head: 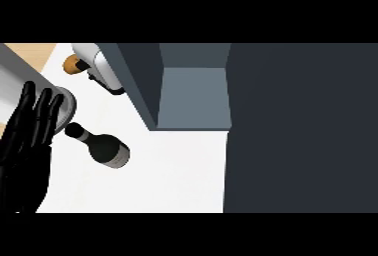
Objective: Pick up the wine, place it into the cabinet and close the cabinet
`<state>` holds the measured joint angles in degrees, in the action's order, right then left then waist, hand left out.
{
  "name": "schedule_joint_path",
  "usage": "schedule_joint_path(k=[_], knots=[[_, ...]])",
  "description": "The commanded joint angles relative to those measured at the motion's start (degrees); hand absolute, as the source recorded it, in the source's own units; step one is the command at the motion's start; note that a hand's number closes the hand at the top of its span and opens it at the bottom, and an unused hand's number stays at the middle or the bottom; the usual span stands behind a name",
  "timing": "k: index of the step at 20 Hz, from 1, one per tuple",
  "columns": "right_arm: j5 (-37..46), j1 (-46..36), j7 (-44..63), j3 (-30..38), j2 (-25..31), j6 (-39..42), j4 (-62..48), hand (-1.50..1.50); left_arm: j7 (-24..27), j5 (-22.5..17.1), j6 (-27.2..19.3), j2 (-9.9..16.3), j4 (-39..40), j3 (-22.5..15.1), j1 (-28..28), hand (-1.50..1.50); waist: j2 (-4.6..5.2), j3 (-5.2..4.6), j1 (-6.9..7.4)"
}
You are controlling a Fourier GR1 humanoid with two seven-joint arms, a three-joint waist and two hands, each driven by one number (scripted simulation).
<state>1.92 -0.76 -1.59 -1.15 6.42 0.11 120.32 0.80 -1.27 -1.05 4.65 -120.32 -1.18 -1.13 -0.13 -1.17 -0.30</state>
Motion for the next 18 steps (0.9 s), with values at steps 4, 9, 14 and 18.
schedule_joint_path(k=[4,9,14,18], knots=[[-0.6,5.5,1.6,-2.3,-1.1,0.6,5.8,-1.50,-7.1,12.3,-16.3,-3.8,10.1,6.7,12.4,-1.50,0.22,1.31,-2.25],[-9.8,8.9,5.2,-10.0,0.9,10.6,6.6,-1.50,-15.9,10.8,-29.6,-4.6,16.8,7.0,18.8,-1.50,0.30,1.31,-2.71],[-12.0,15.3,11.2,-10.8,2.6,10.3,18.1,-1.50,-26.8,19.6,-39.3,-4.6,25.7,3.1,34.7,-1.50,0.02,1.27,-2.57],[-11.9,17.5,17.3,-13.0,2.6,8.4,25.1,-1.50,-38.1,27.2,-45.0,-4.6,27.2,-1.9,42.5,-1.50,-0.21,1.27,-1.28]])
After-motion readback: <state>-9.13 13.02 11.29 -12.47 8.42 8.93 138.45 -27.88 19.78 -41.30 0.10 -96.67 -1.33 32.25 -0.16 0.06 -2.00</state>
